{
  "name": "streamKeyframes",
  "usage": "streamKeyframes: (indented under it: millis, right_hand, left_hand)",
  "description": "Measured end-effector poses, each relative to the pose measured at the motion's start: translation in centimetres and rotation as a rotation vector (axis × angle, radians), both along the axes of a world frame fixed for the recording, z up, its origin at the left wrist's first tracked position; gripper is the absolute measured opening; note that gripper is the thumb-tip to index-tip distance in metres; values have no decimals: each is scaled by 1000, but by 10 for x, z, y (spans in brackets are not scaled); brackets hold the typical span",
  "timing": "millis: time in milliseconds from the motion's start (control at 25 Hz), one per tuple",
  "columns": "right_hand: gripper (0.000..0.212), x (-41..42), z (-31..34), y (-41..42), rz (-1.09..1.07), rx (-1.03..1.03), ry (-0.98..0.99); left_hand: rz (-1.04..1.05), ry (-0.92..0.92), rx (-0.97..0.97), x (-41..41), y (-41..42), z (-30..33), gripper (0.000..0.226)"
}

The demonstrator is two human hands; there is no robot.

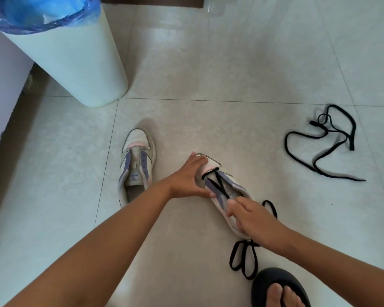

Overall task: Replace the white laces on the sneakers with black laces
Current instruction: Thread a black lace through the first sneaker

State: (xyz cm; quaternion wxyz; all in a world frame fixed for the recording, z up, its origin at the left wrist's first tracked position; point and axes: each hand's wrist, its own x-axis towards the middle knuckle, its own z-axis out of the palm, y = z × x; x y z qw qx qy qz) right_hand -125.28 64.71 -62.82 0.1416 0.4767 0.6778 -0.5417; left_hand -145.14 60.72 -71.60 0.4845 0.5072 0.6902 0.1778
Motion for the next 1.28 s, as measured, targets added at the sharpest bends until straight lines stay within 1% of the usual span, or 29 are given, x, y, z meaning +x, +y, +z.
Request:
streamKeyframes:
  millis: [80, 120, 160, 200, 240, 280, 360, 400, 440, 480, 640, 680, 760, 800, 880, 920, 960, 1000, 1080, 1120, 1160, 1200, 1240, 1280]
  right_hand:
    - [42, 1, 4, 8, -351, -434, -31]
    - [40, 1, 7, 12, -472, -600, -26]
    - [35, 2, 11, 15, -552, -671, -6]
    - [30, 2, 14, 17, -601, -673, 27]
    - [28, 3, 18, 16, -589, -560, 64]
    - [29, 5, 22, 15, -508, -363, 90]
    - [31, 9, 29, 14, -233, 90, 112]
    - [30, 11, 32, 13, -116, 215, 123]
    - [30, 13, 34, 9, -51, 239, 132]
    - [29, 18, 34, 5, -38, 201, 129]
    - [28, 31, 31, -13, -155, 25, 75]
    - [27, 30, 29, -17, -174, 24, 75]
    - [27, 28, 28, -21, -165, 93, 85]
    - [26, 30, 25, -23, -89, 132, 69]
    - [22, 36, 23, -27, 193, 218, -65]
    - [21, 40, 22, -26, 290, 235, -115]
    - [21, 43, 21, -25, 304, 221, -126]
    - [20, 45, 20, -24, 202, 141, -94]
    - [11, 42, 18, -21, -142, -139, 23]
    - [11, 38, 17, -20, -317, -285, 63]
    - [13, 36, 17, -19, -437, -392, 77]
    - [12, 36, 16, -19, -518, -453, 95]
    - [11, 36, 20, -21, -528, -410, 118]
    - [11, 39, 25, -24, -446, -311, 140]
  left_hand:
    - [-10, 36, -91, 13, 2, 6, 112]
    - [11, 76, -93, 23, 2, 6, 113]
    - [48, 98, -73, 31, 3, 5, 111]
    - [83, 103, -52, 35, 5, 3, 108]
    - [101, 100, -39, 37, 7, 1, 104]
    - [90, 101, -38, 36, 9, 0, 100]
    - [-2, 121, -36, 34, 10, -4, 93]
    - [-46, 130, -26, 35, 10, -6, 90]
    - [-71, 140, -6, 37, 9, -8, 88]
    - [-84, 151, 19, 38, 9, -11, 86]
    - [-89, 172, 65, 40, 4, -21, 84]
    - [-88, 180, 70, 39, 4, -22, 84]
    - [-96, 193, 65, 37, 5, -23, 85]
    - [-105, 199, 61, 38, 5, -23, 84]
    - [-131, 228, 64, 40, 5, -21, 84]
    - [-138, 231, 69, 40, 5, -20, 84]
    - [-141, 219, 76, 40, 5, -18, 85]
    - [-146, 200, 78, 39, 5, -16, 87]
    - [-135, 152, 81, 38, 3, -7, 93]
    - [-99, 133, 94, 37, -1, -2, 96]
    - [-42, 132, 117, 36, -6, 3, 95]
    - [24, 161, 154, 37, -13, 7, 91]
    - [90, 207, 202, 39, -19, 11, 82]
    - [157, 247, 248, 43, -24, 14, 67]
